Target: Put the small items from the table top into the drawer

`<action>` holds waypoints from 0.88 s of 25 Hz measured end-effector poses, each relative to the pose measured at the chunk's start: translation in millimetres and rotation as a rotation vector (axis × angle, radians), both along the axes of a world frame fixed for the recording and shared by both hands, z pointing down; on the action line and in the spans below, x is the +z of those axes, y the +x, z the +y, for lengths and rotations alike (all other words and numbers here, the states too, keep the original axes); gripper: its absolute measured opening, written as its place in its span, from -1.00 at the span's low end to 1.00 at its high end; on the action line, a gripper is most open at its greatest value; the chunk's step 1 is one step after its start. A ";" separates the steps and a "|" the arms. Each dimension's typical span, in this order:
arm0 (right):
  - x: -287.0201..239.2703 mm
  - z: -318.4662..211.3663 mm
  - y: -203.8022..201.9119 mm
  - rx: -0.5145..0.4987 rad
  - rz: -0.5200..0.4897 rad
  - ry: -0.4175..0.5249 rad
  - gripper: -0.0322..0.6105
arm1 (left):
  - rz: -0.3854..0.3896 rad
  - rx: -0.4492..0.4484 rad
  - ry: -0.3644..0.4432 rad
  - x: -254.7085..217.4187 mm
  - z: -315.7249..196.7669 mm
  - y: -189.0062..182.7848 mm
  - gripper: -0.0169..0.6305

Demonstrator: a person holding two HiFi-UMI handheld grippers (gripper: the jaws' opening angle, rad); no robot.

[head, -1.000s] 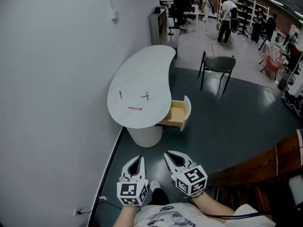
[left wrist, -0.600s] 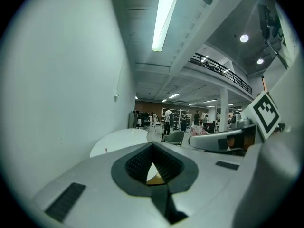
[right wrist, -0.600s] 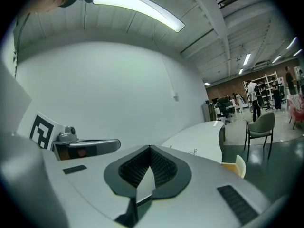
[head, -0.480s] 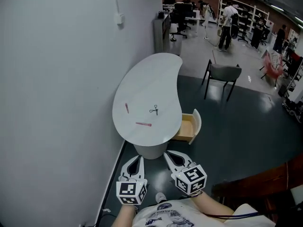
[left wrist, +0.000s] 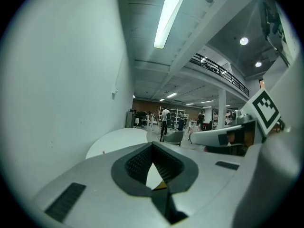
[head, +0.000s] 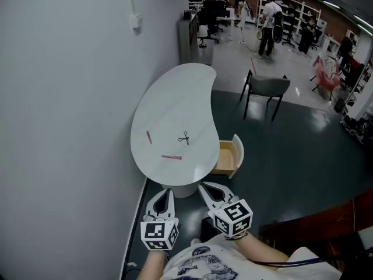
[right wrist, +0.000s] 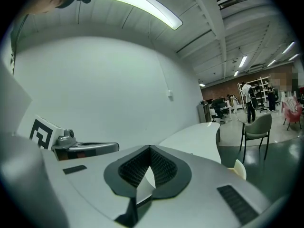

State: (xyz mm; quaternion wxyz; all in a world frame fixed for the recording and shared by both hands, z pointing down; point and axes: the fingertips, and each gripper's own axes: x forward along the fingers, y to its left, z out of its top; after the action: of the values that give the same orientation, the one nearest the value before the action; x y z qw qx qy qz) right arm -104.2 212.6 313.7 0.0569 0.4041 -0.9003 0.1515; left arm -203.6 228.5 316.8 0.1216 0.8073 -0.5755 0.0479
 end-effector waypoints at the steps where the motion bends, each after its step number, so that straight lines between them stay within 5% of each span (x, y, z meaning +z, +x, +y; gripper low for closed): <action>1: 1.0 -5.3 -0.8 0.000 -0.001 0.000 -0.84 | 0.001 -0.001 -0.005 2.0 -4.8 -1.3 -0.89; 22: 44.3 -215.8 8.3 -0.042 -0.013 -0.095 -0.84 | -0.035 -0.029 -0.094 38.2 -210.7 13.8 -0.89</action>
State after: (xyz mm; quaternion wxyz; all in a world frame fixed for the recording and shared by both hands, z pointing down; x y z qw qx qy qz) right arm -95.9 -3.2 358.0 0.0732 0.3810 -0.9007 0.1956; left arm -189.8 17.8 355.0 0.1498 0.7914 -0.5862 0.0874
